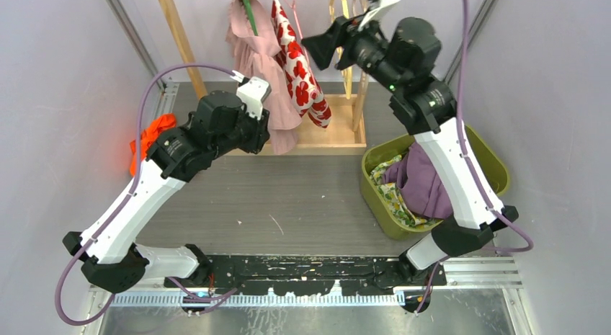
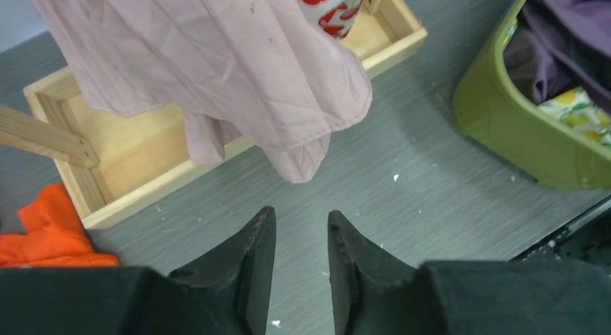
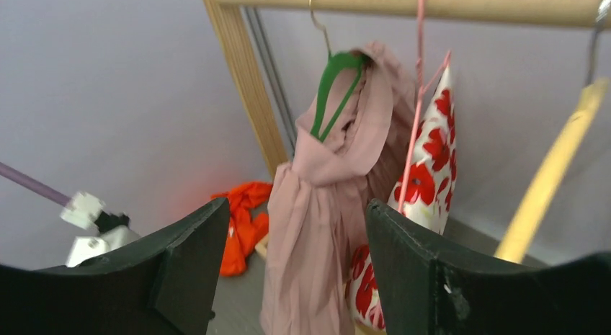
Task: Remove the skirt from the hanger
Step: Pick up the hanger from the clothesline.
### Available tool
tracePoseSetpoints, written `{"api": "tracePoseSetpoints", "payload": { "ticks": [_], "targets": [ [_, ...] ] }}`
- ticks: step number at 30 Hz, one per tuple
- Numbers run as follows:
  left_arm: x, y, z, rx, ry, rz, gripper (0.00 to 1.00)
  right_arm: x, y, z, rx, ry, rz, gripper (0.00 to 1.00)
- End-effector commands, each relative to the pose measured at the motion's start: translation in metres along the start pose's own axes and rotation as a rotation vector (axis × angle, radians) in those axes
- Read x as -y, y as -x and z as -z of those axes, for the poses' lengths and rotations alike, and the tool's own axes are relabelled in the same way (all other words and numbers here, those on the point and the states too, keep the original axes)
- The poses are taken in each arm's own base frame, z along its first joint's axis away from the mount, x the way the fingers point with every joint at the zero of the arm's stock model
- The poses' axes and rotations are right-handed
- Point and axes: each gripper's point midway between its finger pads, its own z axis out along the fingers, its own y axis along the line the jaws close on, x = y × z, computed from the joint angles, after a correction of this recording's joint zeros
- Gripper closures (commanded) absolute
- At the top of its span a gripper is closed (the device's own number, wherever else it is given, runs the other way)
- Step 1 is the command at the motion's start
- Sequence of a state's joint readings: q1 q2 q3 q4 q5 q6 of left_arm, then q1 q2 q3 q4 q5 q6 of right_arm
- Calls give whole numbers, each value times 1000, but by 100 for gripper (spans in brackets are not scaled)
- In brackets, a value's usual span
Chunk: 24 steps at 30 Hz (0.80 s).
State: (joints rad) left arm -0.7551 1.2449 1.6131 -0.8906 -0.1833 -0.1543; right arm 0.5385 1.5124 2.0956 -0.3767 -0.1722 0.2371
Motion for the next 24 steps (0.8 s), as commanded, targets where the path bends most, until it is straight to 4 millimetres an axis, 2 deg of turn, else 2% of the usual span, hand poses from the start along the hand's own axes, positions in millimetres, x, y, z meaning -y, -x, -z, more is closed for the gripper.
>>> {"api": "tracePoseSetpoints", "payload": {
  "ticks": [1,5,8,9,11,13,14,17,20,24],
  "targets": [
    [-3,40,37,138,-12,39,61,-16,2,15,-32,-11,69,27],
    [-1,65,57,207,-40,25,61,-10,-12,29,-107,-72,104,38],
    [-1,96,69,276,-44,11,51,-2,-26,43,-174,-119,112,48],
    [1,103,60,275,-41,5,50,1,-31,48,-190,-131,111,48],
    [4,122,55,309,-44,2,48,2,-37,58,-200,-143,106,49],
    [9,141,45,348,-59,10,38,3,-37,67,-182,-154,90,49],
    [12,148,37,355,-72,17,37,3,-37,72,-177,-157,86,49],
    [24,170,15,386,-139,53,37,6,-39,86,-184,-178,85,50],
    [35,186,-6,401,-181,75,43,6,-37,97,-185,-185,84,50],
    [36,213,-24,474,-169,109,45,5,-35,108,-179,-189,85,51]
  ]
}}
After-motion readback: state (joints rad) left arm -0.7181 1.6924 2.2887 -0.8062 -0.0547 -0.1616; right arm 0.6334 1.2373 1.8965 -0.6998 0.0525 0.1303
